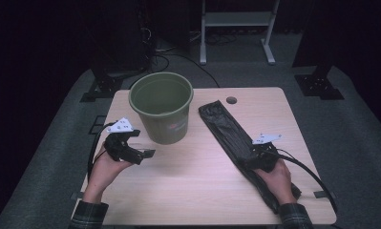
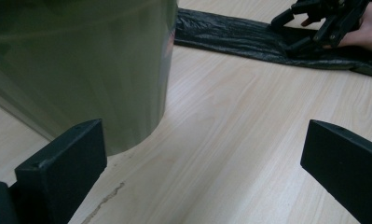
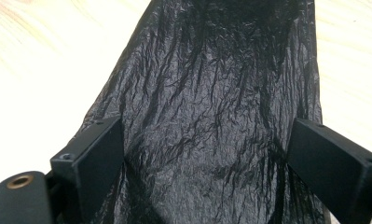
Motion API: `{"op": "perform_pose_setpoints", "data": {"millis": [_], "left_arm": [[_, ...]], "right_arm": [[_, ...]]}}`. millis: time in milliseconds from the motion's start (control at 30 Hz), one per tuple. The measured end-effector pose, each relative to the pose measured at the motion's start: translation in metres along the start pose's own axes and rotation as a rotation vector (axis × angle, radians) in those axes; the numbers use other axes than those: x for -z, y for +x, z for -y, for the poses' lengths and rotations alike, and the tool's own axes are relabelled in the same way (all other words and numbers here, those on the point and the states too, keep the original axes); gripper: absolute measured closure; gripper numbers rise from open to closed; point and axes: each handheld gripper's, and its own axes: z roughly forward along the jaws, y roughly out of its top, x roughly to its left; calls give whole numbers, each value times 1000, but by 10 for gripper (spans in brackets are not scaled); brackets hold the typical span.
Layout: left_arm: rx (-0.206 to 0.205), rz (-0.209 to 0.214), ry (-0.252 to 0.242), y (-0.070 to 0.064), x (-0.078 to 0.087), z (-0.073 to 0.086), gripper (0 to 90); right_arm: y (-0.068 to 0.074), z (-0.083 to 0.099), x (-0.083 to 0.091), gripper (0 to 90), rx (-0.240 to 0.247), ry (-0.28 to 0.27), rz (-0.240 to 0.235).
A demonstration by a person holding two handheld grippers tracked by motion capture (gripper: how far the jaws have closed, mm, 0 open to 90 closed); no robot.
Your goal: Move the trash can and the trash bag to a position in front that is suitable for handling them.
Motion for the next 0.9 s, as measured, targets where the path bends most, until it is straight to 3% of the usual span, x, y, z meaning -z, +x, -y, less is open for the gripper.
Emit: {"op": "perform_pose_setpoints", "data": {"millis": [500, 900], "left_arm": [[-18, -37, -49, 17, 23, -42, 0], [-21, -38, -66, 38, 22, -70, 0]], "right_arm": [[0, 0, 0, 96, 0, 0, 0], [0, 0, 0, 96, 0, 0, 0]]}}
